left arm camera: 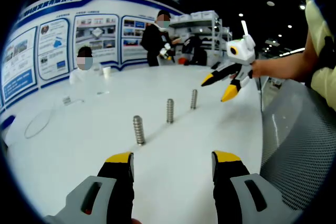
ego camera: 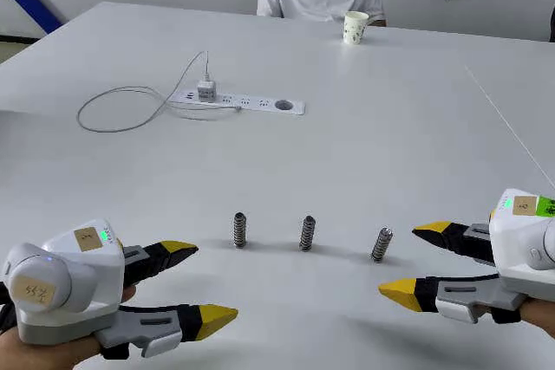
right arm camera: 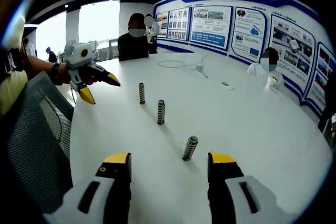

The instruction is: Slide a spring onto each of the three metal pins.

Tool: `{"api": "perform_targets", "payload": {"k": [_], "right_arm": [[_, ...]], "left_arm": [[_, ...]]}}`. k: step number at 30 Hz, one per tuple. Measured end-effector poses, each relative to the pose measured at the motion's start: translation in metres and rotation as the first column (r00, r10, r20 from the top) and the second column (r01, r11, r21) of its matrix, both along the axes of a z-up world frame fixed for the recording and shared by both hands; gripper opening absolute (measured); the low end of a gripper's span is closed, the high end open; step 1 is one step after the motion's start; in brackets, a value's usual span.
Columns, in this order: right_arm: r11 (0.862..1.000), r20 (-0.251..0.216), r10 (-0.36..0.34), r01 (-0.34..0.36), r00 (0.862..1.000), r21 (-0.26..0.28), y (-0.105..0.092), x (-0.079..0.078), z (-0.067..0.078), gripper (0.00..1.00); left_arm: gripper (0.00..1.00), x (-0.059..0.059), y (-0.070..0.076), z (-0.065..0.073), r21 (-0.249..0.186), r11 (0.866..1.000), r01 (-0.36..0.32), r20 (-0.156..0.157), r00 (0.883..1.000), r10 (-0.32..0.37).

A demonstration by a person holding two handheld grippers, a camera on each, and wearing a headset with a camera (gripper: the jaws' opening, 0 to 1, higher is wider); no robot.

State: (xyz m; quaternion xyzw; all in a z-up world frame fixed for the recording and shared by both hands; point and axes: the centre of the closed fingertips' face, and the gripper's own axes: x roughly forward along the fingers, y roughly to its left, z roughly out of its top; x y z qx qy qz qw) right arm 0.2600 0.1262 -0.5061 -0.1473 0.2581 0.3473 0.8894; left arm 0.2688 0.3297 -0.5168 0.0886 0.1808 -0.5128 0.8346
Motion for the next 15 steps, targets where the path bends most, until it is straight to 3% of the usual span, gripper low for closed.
{"api": "perform_targets", "payload": {"k": [15], "right_arm": [[1.0, 0.013, -0.014, 0.014, 1.0, 0.022, -0.0039, -0.0069, -0.0003, 0.62]], "left_arm": [[0.61, -0.0012, 0.0008, -0.0027, -0.004, 1.0, -0.006, -0.007, 1.0, 0.006]]}}
